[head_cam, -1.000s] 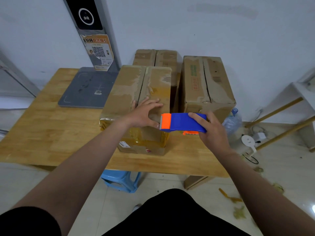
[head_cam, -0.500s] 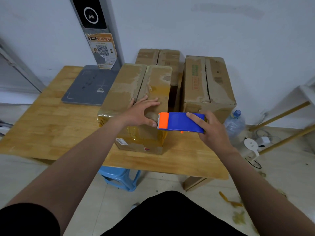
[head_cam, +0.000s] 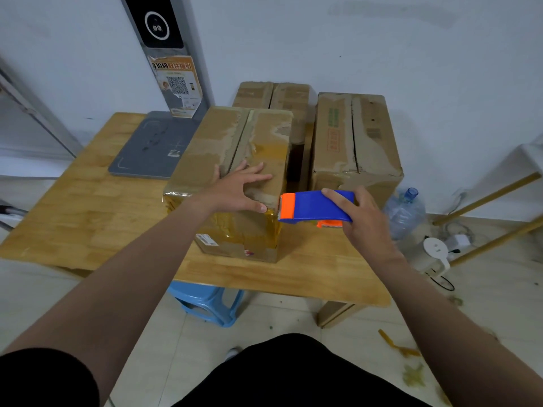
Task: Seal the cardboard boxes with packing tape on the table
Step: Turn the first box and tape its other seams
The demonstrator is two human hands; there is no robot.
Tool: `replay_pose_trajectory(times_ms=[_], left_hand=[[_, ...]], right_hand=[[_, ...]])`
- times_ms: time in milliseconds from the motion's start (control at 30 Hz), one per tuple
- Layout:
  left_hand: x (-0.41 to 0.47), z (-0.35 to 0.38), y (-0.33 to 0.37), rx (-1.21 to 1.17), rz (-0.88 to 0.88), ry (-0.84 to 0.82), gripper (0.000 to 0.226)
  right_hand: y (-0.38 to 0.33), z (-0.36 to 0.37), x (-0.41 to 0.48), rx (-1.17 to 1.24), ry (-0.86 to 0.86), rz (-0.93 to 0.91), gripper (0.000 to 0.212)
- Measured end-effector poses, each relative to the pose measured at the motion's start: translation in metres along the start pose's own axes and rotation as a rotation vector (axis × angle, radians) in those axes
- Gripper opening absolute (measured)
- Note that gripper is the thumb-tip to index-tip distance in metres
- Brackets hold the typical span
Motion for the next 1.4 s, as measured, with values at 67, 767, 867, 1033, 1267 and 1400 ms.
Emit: replay_pose_trajectory(times_ms=[67, 767, 867, 1033, 1267, 1400], left_hand=[[0.002, 0.002, 0.008, 0.017, -0.048, 0.004, 0.09], [0.012, 0.009, 0.03, 0.053, -0.166, -0.105, 0.096], [0.011, 0.007, 0.03, 0.036, -0.168, -0.105, 0.096], [0.009, 0.006, 0.028, 0.015, -0.168, -0.093, 0.095], [0.01, 0.01, 0.034, 0.001, -0.185, -0.04, 0.094], [0.01, 0.01, 0.035, 0.007, -0.174, -0.039, 0.095]], right_hand=[[-0.002, -0.001, -0.001, -0.004, 0.02, -0.015, 0.065], [0.028, -0.01, 0.0, 0.105, -0.018, -0.053, 0.071], [0.033, -0.012, -0.006, 0.109, -0.016, -0.051, 0.068], [0.056, -0.022, -0.018, 0.091, 0.004, 0.042, 0.074], [0.02, -0.015, -0.01, -0.06, -0.076, 0.134, 0.056], [0.007, -0.004, -0.01, -0.11, -0.115, 0.176, 0.065]])
Point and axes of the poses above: each hand's wrist, its own x-axis towards the middle knuckle, its own z-axis out of the palm, y = z × x, the point moved 1 cm from there along x, towards the middle knuckle, and after that the axes turned 9 degrees about z, right-handed, at the moved point
